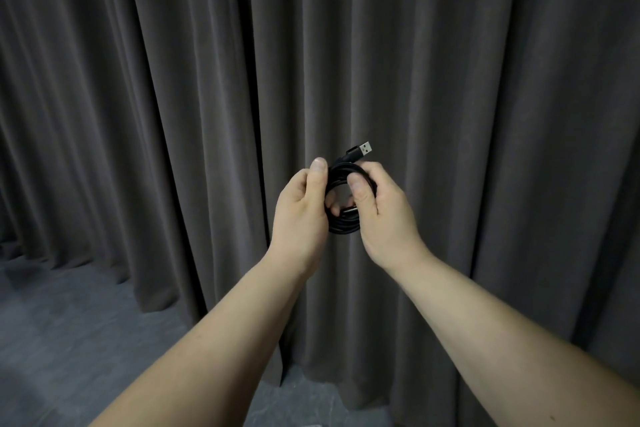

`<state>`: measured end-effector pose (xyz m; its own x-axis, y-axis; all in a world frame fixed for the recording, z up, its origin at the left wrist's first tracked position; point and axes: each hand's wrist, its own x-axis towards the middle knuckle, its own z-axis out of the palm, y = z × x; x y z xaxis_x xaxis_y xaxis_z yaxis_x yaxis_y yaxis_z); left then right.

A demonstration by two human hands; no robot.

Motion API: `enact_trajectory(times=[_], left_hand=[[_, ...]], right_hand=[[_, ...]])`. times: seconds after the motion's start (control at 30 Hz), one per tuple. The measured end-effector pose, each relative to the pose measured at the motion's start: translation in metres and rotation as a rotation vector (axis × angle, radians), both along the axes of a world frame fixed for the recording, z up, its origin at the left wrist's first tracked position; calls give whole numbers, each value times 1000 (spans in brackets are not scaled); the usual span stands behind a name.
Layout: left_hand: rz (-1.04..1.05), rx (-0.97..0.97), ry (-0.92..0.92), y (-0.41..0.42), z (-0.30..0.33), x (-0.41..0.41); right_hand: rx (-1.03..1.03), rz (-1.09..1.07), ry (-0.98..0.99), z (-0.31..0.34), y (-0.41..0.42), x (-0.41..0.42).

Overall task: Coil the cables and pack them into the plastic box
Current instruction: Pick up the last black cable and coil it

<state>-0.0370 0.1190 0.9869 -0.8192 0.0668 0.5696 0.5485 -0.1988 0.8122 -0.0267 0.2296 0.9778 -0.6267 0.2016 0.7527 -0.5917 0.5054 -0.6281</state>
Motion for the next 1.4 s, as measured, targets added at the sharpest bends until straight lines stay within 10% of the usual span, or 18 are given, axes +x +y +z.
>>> enact_trajectory(times=[1.03, 1.4], left_hand=[[-15, -31, 24, -28, -1, -20], [122, -112, 3, -27, -7, -23]], right_hand=[[11, 261, -267, 36, 36, 28], [-379, 500, -390, 47, 26, 35]])
